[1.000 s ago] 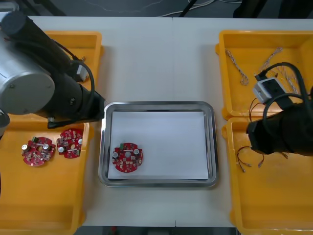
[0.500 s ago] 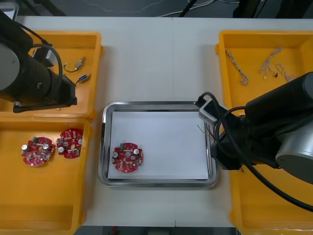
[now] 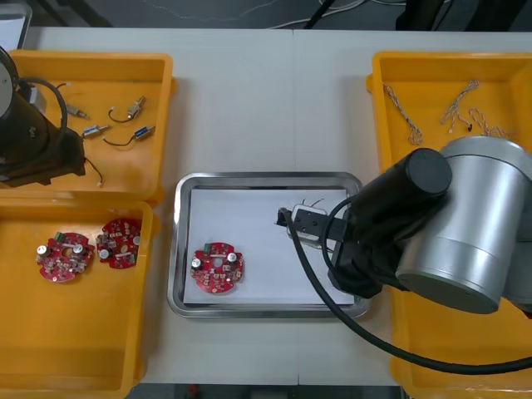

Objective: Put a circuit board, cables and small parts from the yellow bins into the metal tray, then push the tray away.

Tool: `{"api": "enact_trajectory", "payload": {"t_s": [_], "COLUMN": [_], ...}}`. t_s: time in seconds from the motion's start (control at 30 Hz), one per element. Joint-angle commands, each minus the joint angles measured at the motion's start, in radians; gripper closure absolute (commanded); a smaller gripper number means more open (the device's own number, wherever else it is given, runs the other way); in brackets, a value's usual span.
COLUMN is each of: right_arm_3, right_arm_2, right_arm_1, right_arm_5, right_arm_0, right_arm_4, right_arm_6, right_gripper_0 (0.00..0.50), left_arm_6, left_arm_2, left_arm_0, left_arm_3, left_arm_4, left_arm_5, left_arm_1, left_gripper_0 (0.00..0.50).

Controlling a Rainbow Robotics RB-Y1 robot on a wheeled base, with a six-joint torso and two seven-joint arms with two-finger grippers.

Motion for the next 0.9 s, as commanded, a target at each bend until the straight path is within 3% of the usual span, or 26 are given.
{"api": "enact_trajectory", "payload": {"t_s": [0.03,0.27,0.57,0.8,0.9], "right_arm_3": [0.067,0.113,0.174,0.236,0.256], "right_arm_2": [0.066,0.147,0.209,0.226,0.238], "right_arm_1": [0.054,0.097,0.118,0.123,0.123], "right_arm_5": [-0.032,-0.064,-0.113,-0.173,-0.196], "right_arm_0": [-0.056,-0.068,-0.068,-0.067,-0.068], "right_arm_4": [0.005,0.024,0.034,0.023,0.028], "right_arm_6": [0.064,0.069,0.078,0.103,0.11], "right_gripper_0": [0.5,0.5,0.5,0.5,0.5], "left_arm_6": [-0.069,-0.06,-0.037,0.002,0.065], "left_arm_2": [0.064,0.202,0.257,0.265,0.252], "left_arm_0": [-0.078,-0.129,-0.144,-0.142,-0.139], "left_arm_3": [0.051,0.126,0.232,0.245,0.242], "left_arm_4": [-0.053,-0.125,-0.165,-0.157,-0.111], "left_arm_5": [0.001,0.051,0.033,0.007,-0.01], "left_arm_1": [0.04,0.061,0.103,0.103,0.103], "left_gripper_0": [0.0,0.0,0.0,0.0,0.0]}}
